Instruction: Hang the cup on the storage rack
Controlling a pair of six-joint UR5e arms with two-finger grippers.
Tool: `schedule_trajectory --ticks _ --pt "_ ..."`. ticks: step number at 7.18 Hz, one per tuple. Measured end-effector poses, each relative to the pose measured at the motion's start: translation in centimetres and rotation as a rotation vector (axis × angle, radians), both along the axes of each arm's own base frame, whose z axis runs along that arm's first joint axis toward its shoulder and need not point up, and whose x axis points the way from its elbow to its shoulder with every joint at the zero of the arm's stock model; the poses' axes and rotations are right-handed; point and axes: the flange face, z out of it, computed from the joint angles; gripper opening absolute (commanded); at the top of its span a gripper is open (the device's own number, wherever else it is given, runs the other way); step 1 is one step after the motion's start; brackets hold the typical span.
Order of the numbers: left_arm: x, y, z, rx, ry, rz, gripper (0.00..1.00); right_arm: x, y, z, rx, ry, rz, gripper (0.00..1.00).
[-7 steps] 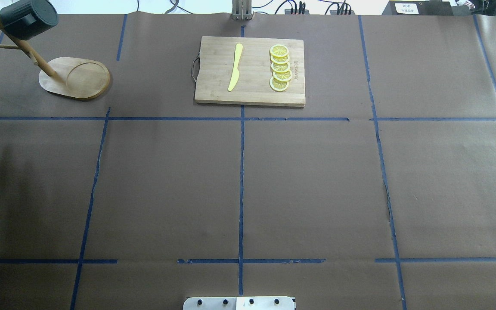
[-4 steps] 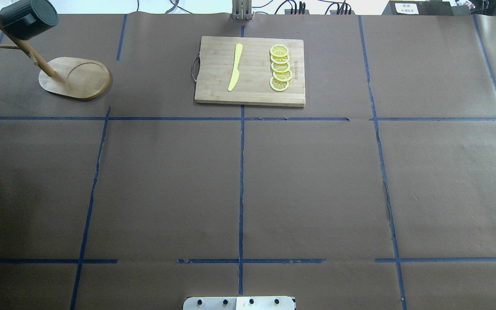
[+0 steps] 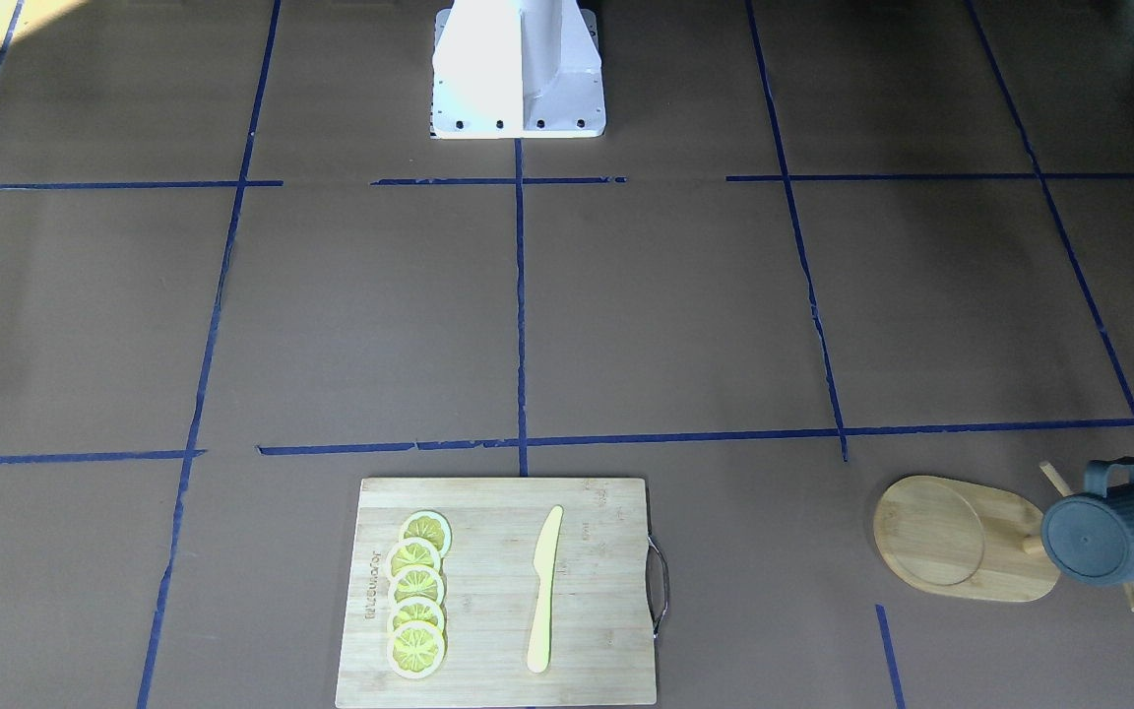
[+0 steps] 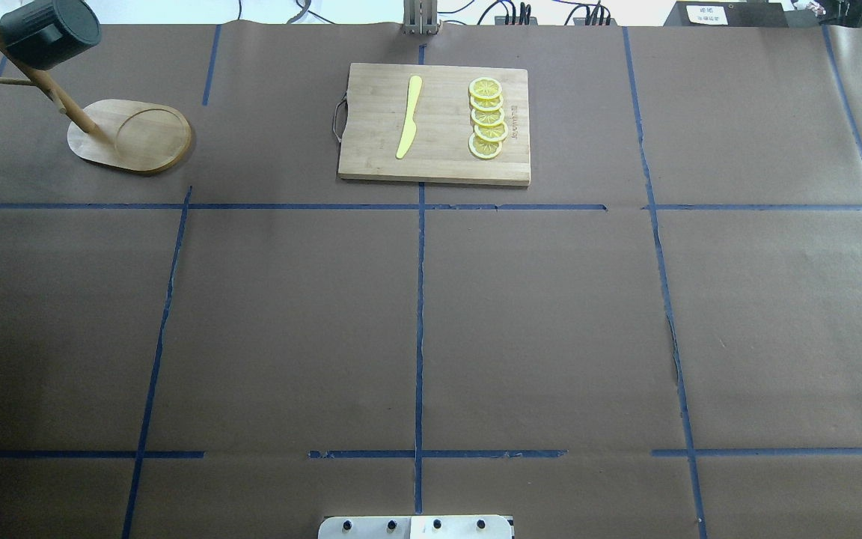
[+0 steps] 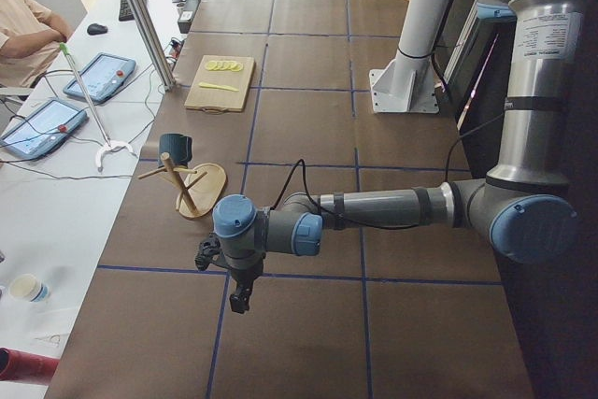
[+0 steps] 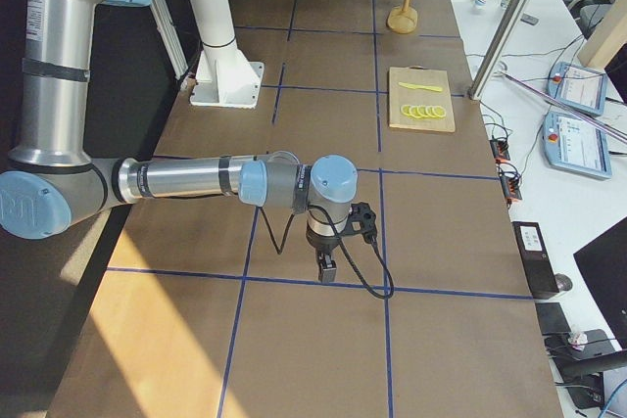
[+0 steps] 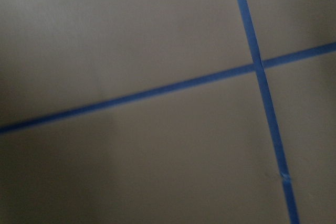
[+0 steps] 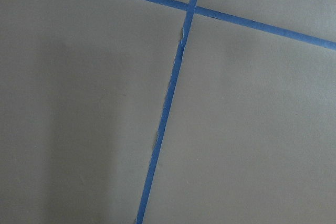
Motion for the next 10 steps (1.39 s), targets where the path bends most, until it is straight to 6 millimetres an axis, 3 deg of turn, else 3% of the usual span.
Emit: schedule_trajectory --ticks 4,10 --pt "-0.1 5.5 -1.9 -0.104 0.114 -0.104 1.00 0.0 0.0 0.0 -0.001 0.003 0.001 1.00" --pt "0.0 5.7 -3.4 -0.076 0.117 -0.106 1.00 0.0 0.0 0.1 -0.004 0.001 0.002 1.00"
